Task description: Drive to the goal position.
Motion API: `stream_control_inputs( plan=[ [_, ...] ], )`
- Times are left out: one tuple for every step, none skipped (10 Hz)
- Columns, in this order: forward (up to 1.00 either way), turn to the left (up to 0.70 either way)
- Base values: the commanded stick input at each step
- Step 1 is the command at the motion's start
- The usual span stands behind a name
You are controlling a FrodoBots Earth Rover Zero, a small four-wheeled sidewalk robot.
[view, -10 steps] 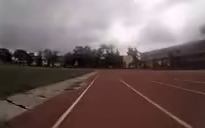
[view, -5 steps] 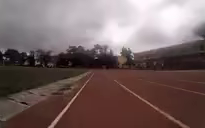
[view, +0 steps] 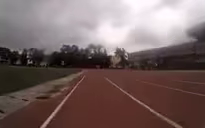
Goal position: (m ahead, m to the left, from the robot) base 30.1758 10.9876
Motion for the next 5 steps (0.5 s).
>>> stream_control_inputs(
  plan=[
    [0.7,0.08],
    [0.7,0.07],
    [0.7,0.07],
    [0.7,0.06],
    [0.7,0.06]
  ],
)
